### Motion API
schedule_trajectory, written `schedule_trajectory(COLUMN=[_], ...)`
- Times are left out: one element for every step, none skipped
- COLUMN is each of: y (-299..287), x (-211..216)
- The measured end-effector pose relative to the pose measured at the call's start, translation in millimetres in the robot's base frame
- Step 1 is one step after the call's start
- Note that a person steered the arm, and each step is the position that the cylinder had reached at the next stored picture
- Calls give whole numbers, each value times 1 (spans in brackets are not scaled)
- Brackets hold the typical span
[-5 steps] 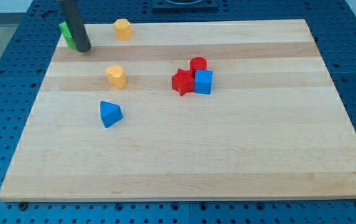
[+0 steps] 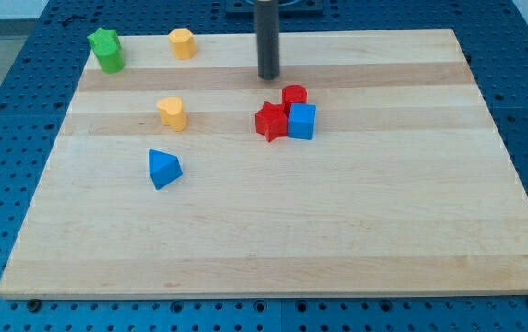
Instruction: Push the red circle in between the red star and the blue cube
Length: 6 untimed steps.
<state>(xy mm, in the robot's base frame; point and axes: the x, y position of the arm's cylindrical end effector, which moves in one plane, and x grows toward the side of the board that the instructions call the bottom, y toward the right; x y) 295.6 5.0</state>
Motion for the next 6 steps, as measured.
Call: schedule_trajectory(y=[21,41,42,26,5,0], x=[29,45,62,86,107,107])
